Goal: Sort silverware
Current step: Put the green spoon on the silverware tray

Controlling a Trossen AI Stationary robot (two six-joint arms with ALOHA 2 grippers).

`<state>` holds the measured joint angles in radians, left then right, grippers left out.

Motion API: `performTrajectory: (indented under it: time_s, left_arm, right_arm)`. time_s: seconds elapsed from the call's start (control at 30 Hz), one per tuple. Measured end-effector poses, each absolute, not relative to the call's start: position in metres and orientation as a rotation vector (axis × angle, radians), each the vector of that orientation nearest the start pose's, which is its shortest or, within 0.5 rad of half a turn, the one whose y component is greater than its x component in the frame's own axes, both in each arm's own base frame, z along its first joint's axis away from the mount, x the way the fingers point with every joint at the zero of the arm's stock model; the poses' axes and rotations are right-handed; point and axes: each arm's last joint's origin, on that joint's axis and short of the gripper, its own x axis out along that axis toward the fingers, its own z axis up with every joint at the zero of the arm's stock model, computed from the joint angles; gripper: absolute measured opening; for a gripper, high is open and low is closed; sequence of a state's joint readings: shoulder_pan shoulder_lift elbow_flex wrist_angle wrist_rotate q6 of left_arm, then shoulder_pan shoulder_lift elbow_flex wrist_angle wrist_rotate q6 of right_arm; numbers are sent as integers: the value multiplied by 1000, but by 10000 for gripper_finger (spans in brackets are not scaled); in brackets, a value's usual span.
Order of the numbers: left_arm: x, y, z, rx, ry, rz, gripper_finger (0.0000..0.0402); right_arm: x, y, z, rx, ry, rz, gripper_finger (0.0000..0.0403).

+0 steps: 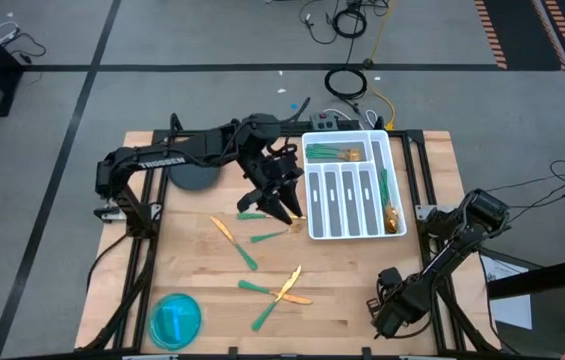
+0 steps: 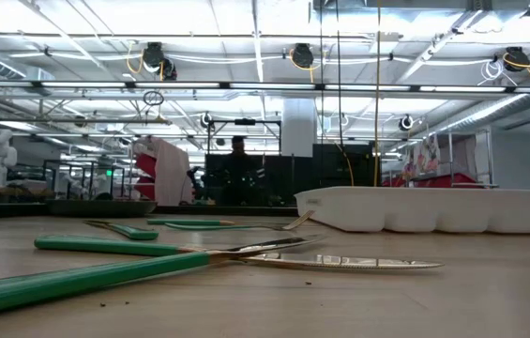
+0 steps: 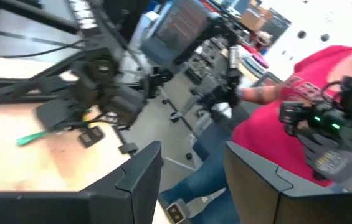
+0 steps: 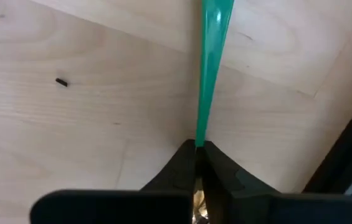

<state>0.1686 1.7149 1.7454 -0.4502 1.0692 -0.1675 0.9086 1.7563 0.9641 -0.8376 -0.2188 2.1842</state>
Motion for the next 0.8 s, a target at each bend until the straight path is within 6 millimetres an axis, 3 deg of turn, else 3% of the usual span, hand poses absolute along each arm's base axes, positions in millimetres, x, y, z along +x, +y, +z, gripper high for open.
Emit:
performTrajectory:
  time_s: [0.17,0.4,0.53,0.73,0.8]
  left_arm:
    - [373,49,398,-403,428,-823,178]
    - [372,51,398,-398,424,-818,178]
    - [372,51,398,-398,424,-818,178]
    - [372,51,398,-400,426,-818,178]
    - [372,51,397,-399,426,-818,178]
  right_arm:
    - [182,234,151,1017,1437,-969,1]
    - [198,230,177,956,1201,-956,1]
    - [198,199,212,867,1039,-1022,0]
    - [163,126,275,719,919,-1194,0]
    - [154,103,286,765,860,-1133,0]
